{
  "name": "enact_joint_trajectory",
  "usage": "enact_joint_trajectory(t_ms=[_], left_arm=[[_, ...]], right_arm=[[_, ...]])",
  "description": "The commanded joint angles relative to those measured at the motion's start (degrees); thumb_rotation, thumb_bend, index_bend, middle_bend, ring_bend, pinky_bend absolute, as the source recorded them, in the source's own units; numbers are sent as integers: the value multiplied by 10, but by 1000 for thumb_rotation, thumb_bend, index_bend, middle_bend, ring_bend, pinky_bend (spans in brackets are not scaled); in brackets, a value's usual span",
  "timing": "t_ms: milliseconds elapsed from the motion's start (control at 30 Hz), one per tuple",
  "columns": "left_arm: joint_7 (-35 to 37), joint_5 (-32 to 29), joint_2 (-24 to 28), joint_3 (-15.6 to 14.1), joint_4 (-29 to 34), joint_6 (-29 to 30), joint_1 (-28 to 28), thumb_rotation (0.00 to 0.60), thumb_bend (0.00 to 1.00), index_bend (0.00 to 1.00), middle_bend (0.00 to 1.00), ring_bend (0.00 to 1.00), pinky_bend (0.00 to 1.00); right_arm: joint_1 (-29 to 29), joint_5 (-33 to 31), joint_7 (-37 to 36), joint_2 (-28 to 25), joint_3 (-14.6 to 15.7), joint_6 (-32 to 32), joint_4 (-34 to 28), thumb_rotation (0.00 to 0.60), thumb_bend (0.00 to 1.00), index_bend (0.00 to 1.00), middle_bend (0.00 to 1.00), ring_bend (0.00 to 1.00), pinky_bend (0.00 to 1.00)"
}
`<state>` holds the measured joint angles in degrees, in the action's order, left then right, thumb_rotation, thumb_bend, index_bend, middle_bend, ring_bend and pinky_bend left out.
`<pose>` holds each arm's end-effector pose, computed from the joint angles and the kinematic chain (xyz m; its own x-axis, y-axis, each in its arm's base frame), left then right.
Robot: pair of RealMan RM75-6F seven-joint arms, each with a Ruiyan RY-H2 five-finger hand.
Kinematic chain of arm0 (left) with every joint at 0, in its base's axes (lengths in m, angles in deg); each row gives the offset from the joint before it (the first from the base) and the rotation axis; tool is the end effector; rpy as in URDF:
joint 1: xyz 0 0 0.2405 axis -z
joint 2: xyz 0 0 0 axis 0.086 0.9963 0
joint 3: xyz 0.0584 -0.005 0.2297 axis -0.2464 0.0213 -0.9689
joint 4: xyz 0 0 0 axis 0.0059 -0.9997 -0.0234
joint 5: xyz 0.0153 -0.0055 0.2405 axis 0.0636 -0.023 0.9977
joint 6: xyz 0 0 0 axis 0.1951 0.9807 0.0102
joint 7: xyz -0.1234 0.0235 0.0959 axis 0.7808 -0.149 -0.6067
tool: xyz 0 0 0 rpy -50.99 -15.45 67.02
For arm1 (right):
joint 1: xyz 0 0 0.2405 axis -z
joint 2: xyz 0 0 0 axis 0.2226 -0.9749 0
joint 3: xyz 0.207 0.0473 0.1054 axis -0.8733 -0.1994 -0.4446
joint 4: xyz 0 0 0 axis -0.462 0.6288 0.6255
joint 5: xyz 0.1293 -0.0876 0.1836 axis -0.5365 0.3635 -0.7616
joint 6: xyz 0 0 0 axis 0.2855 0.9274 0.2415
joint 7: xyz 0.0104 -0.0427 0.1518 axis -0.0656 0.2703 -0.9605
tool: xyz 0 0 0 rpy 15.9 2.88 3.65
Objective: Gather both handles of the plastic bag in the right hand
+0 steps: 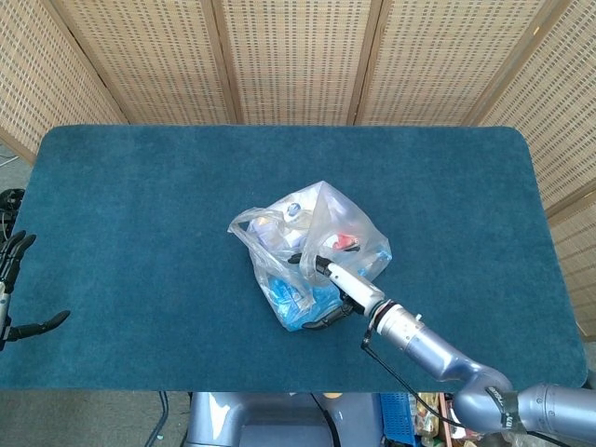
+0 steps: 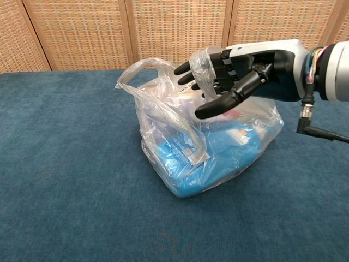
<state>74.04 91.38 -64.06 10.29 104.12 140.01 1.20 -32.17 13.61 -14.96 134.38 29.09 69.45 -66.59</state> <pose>-0.2478 0.2026 0.1624 0.2040 0.0060 0.9790 0.9782 0.0395 -0.2041 -0.0487 -0.3062 -0.0103 -0.3226 -0.7287 0.6041 -0.8518 -0.0548 -0.5211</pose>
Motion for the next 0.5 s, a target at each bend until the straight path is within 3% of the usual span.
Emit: enact_joint_trajectory(t_ms=[33, 167, 267, 367, 500], left_arm=[[4, -3, 1, 2, -1, -2, 1, 600, 52, 0, 0, 0, 0], [9, -8, 3, 4, -2, -4, 1, 600, 52, 0, 0, 0, 0], [10, -11, 4, 5, -2, -7, 3, 600, 52, 0, 0, 0, 0], [11, -15, 4, 5, -1, -13, 5, 600, 52, 0, 0, 0, 0], [6, -17, 3, 6, 0, -15, 6, 600, 52, 0, 0, 0, 0]], right_arm=[[-11, -48, -97, 13, -47, -47, 0, 600, 218, 153, 183, 29, 23], [-6, -69, -199, 15, -92, -95, 11, 600, 302, 176, 226, 80, 60], [6, -81, -268, 21, -125, -119, 18, 600, 427, 198, 271, 133, 94], [23, -74, -337, 26, -164, -161, 32, 600, 530, 234, 320, 193, 195], [38, -60, -375, 31, -192, -191, 46, 600, 580, 298, 410, 300, 292]])
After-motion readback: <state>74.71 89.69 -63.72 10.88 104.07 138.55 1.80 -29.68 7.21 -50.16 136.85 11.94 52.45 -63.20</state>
